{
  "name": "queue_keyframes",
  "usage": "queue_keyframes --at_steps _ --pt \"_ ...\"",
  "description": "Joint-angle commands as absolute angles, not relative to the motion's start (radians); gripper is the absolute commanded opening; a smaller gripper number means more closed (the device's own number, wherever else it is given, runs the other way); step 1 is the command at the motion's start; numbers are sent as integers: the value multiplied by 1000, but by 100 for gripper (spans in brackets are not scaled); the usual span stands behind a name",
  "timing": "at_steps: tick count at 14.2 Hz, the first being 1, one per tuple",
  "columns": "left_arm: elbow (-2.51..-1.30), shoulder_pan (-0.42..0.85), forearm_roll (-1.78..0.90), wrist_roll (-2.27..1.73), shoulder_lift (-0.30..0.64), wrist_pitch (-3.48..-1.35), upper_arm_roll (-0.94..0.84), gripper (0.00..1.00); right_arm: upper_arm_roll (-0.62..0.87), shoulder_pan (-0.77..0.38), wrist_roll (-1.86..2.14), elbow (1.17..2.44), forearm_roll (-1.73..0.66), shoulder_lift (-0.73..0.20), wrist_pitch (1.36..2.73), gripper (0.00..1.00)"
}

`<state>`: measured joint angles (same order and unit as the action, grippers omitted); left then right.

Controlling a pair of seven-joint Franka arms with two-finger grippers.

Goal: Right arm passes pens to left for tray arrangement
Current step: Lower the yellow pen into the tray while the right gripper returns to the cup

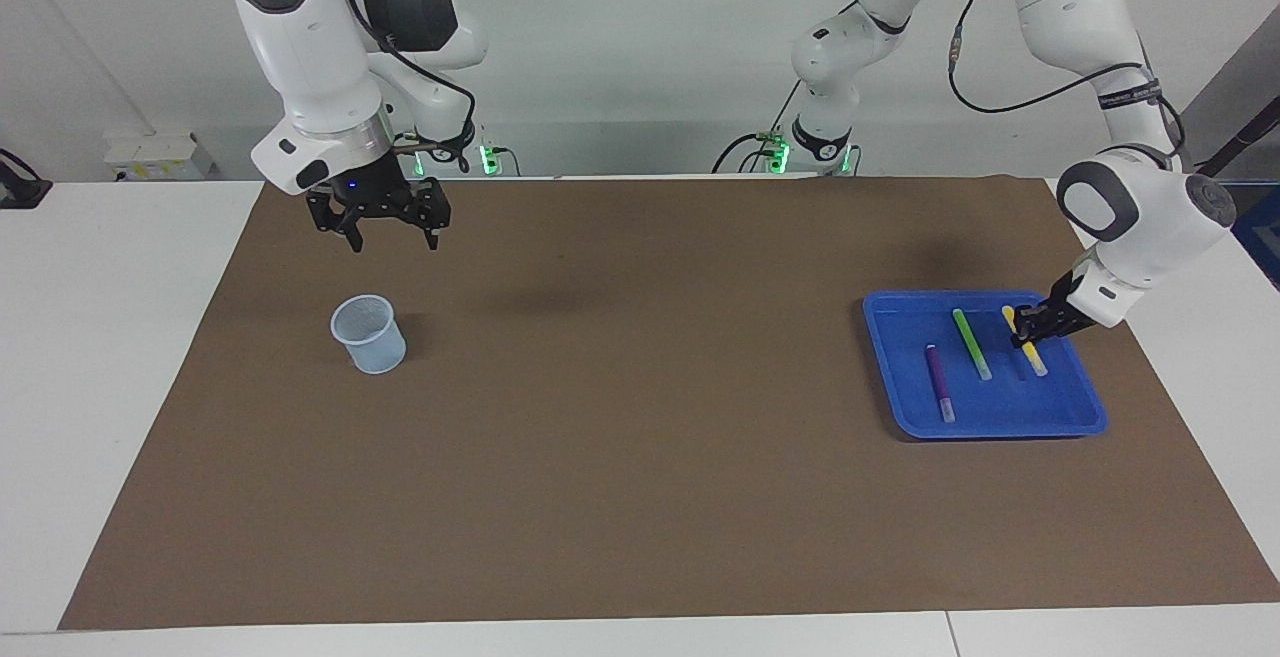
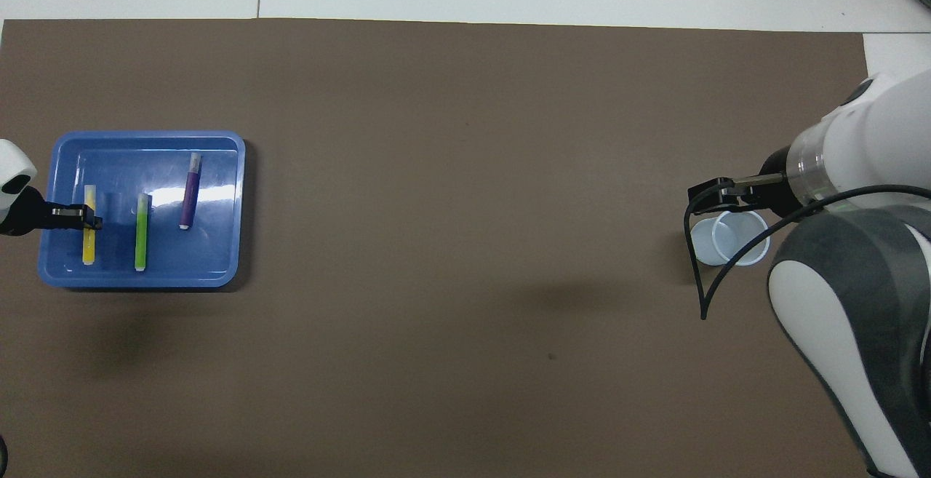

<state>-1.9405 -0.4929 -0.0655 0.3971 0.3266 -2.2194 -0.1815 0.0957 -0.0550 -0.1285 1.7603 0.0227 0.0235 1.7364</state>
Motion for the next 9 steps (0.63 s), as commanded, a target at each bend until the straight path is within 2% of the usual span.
queue_keyframes --at_steps 1,8,9 --pt "-1960 -494 -49 402 347 -2305 -189 0 94 -54 -100 1776 37 40 1750 100" --pt "-1991 -486 -49 396 350 -2410 -189 0 87 -55 -107 1769 20 40 1733 100" --pt "-1991 -488 -49 397 350 -2414 -189 10 74 -55 -106 1758 18 38 1730 100"
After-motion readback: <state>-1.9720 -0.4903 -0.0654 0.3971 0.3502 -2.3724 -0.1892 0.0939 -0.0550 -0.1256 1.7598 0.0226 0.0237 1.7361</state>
